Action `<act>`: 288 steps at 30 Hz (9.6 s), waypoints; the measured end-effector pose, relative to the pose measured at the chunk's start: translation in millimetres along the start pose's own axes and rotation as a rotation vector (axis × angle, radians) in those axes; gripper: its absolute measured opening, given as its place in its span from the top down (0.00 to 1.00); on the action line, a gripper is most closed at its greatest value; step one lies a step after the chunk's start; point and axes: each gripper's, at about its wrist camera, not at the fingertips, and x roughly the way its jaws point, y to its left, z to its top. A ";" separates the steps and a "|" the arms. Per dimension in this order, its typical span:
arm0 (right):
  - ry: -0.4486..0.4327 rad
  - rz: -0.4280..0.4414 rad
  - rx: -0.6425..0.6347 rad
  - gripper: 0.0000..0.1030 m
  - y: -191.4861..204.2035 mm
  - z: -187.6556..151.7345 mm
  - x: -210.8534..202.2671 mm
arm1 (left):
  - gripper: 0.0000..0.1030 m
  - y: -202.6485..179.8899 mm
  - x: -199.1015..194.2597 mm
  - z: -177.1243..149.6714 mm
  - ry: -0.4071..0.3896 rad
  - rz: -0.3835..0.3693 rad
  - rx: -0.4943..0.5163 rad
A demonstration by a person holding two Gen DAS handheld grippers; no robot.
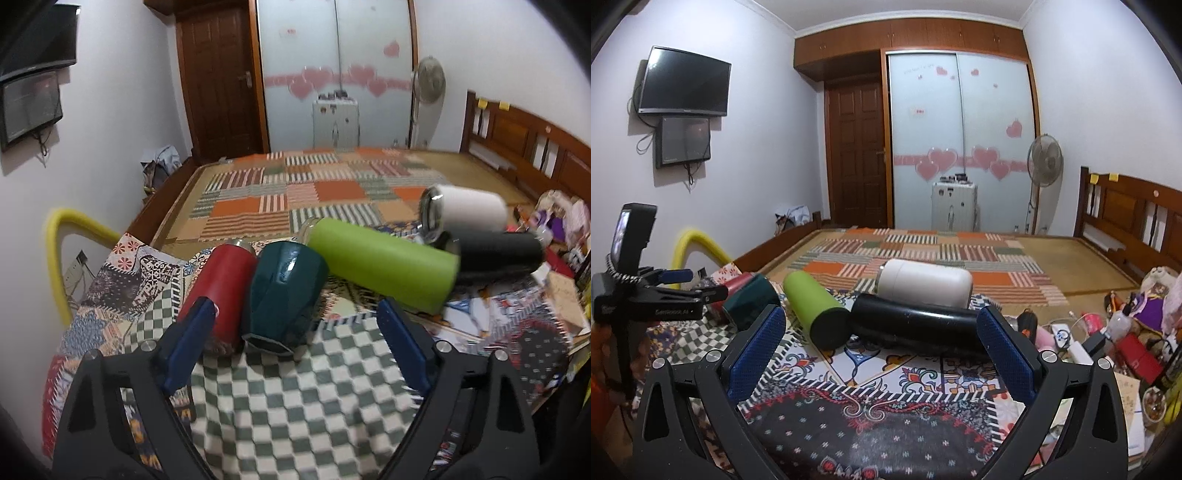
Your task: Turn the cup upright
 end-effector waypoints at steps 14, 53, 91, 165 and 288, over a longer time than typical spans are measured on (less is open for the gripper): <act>0.055 0.024 -0.008 0.00 -0.7 -4.4 27.6 | 0.16 8.2 71.1 14.2 0.191 -0.020 0.055; 0.082 0.030 0.004 0.00 -10.8 -11.7 43.3 | 0.29 -20.4 95.8 -0.4 0.344 -0.036 0.158; 0.043 0.066 0.028 0.00 -9.1 -19.5 -14.8 | 0.29 -164.5 21.6 -29.5 0.285 -0.277 0.298; 0.677 0.315 -0.060 0.27 58.6 -21.8 145.6 | 0.26 -52.2 -1.4 -68.8 0.052 -0.217 0.076; -0.256 0.050 0.011 0.00 32.5 19.0 -189.5 | 0.00 -89.2 -307.8 -81.3 -0.583 -0.075 -0.073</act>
